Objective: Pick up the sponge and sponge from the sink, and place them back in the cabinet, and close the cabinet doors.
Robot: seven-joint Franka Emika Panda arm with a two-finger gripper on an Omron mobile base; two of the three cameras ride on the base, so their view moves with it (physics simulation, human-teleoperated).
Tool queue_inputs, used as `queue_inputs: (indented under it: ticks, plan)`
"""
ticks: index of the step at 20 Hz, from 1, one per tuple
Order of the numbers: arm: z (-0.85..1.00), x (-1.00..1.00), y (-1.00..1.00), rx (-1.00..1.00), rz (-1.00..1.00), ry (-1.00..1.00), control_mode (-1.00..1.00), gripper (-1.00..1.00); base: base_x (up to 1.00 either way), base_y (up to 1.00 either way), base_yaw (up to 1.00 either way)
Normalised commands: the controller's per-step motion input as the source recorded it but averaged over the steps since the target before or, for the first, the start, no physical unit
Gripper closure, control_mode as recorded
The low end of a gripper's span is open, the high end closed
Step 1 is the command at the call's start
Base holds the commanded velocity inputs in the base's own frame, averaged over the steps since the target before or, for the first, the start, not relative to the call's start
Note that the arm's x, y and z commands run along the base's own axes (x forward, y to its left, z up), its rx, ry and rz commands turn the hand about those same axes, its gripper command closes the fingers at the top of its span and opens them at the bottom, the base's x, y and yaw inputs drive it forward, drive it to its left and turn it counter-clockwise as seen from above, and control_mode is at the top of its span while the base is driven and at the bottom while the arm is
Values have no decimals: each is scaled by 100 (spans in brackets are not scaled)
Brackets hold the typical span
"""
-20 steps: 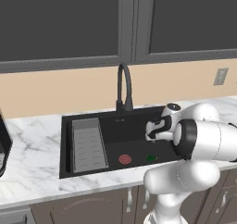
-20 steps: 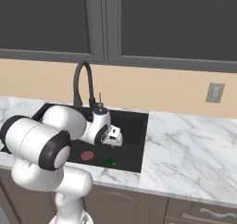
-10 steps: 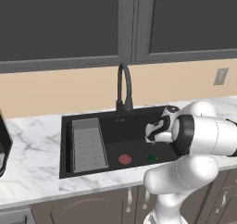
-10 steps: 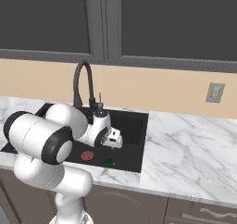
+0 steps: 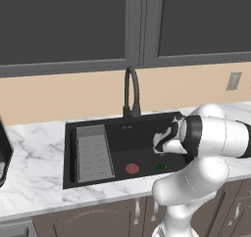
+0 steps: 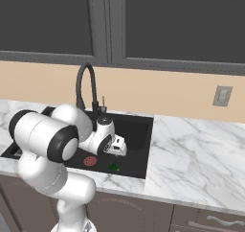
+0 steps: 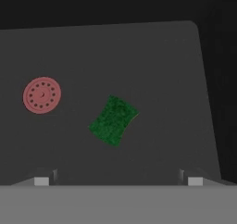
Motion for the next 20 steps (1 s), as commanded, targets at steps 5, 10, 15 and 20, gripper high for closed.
queue_inputs:
  ticks: [5,10,15,20]
  plan:
    - [-12,0,0,0,0,0,-100,-100,0,0,0]
    - [-14,2,0,0,0,0,-100,-100,0,0,0]
    - [-13,5,0,0,0,0,-100,-100,0,0,0]
    - [-13,6,0,0,0,0,-100,-100,0,0,0]
